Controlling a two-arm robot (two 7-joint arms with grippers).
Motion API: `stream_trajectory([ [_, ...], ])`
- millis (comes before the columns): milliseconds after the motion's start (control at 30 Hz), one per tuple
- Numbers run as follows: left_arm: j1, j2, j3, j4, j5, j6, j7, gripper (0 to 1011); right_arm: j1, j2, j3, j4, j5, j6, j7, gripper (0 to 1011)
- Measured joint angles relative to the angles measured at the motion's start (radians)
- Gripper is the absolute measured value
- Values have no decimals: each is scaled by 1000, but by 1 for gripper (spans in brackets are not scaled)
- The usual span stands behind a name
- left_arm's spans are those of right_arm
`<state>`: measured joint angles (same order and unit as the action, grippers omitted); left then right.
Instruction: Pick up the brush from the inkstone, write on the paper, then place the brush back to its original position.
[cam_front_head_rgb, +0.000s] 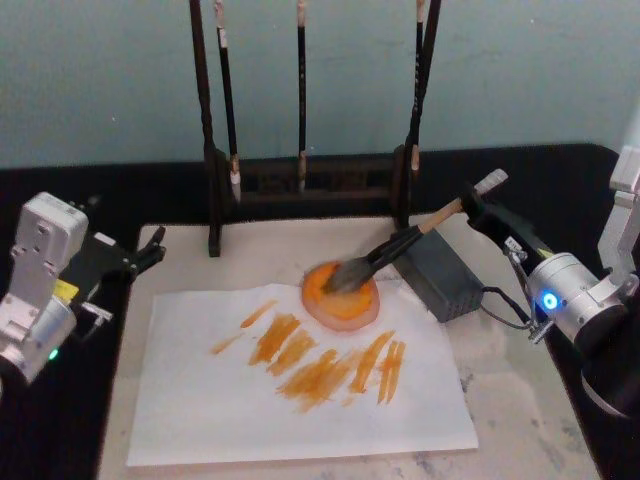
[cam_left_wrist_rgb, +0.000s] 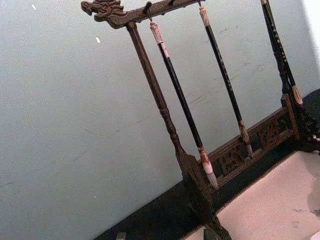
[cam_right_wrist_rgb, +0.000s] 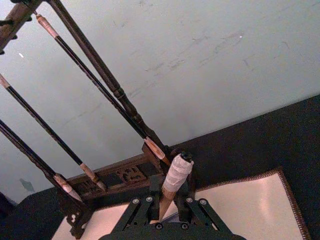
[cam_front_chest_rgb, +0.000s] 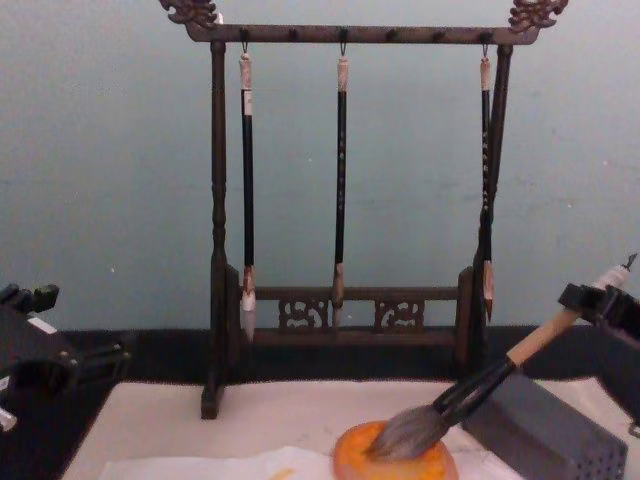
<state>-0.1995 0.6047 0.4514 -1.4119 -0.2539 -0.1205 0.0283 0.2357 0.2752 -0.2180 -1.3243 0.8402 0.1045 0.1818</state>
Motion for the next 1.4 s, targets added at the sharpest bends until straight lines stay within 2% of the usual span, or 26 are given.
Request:
stream_trajectory([
  [367, 0, 0, 0, 0, 0, 0, 0, 1001, -1, 0, -1, 0, 0, 1, 0, 192],
  [433, 0, 0, 0, 0, 0, 0, 0, 1001, -1, 0, -1, 0, -2, 3, -2, 224],
  [733, 0, 0, 0, 0, 0, 0, 0, 1001, -2, 0, -3, 1, -3, 5, 0, 467],
  [833, 0, 0, 0, 0, 0, 0, 0, 1001, -1, 0, -3, 1, -3, 4, 0, 609],
  [900, 0, 0, 0, 0, 0, 0, 0, 1001, -1, 0, -3, 1, -3, 4, 0, 646],
  [1067, 0, 0, 0, 0, 0, 0, 0, 1001, -1, 0, -3, 0, -2, 3, 0, 826],
  [1100, 0, 0, 0, 0, 0, 0, 0, 1001, -1, 0, -3, 0, -2, 3, 0, 826],
  [1300, 0, 0, 0, 0, 0, 0, 0, 1001, -1, 0, -2, 0, -2, 3, 1, 986],
  [1400, 0, 0, 0, 0, 0, 0, 0, 1001, -1, 0, -2, 0, -2, 3, 1, 1000],
])
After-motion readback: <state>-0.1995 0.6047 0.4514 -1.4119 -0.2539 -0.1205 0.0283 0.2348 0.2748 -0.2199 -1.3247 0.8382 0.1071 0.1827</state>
